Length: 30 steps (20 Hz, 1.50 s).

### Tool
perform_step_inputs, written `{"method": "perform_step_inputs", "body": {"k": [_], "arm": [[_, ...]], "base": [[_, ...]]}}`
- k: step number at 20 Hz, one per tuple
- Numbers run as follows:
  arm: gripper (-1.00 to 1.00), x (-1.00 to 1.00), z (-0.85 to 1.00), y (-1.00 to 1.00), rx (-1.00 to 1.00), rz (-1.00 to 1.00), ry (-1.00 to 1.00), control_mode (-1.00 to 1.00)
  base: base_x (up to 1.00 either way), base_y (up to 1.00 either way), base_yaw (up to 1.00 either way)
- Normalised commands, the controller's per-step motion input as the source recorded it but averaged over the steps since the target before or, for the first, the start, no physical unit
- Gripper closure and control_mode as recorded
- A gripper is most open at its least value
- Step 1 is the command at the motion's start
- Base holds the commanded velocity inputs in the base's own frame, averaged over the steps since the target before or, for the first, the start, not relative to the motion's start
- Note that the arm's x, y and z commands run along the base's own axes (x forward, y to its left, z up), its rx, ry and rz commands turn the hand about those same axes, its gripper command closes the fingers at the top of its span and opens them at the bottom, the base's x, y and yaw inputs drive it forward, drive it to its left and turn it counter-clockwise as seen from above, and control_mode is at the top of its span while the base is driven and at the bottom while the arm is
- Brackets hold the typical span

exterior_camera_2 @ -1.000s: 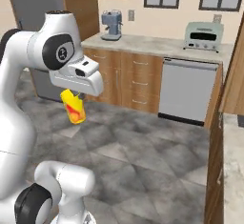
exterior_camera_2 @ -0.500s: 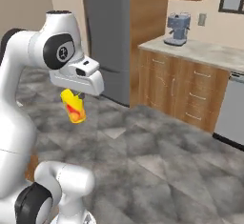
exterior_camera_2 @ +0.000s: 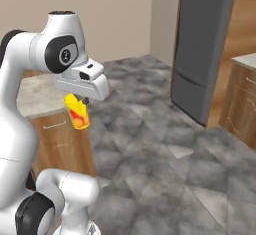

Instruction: There is a tray on the dining counter. Grab the cup, mug, and pitcher and place them on the tray. The pitcher may be placed next to the tray if it cannot fit the tray.

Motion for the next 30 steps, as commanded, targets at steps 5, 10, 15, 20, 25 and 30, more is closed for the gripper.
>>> {"method": "perform_step_inputs", "body": {"k": [5, 10, 15, 20, 25, 30], "arm": [[1.0, 0.0, 0.0, 0.0, 0.0, 0.0, 0.0, 1.0], [1.0, 0.0, 0.0, 0.0, 0.0, 0.0, 0.0, 1.0], [1.0, 0.0, 0.0, 0.0, 0.0, 0.0, 0.0, 1.0], [1.0, 0.0, 0.0, 0.0, 0.0, 0.0, 0.0, 1.0], [1.0, 0.0, 0.0, 0.0, 0.0, 0.0, 0.0, 1.0], [1.0, 0.0, 0.0, 0.0, 0.0, 0.0, 0.0, 1.0]], "base": [[0.35, 0.0, 0.66], [0.37, -0.03, 0.64], [0.41, -0.09, 0.6], [0.51, -0.06, 0.43], [0.39, -0.22, 0.13], [0.13, -0.86, 0.0]]}}
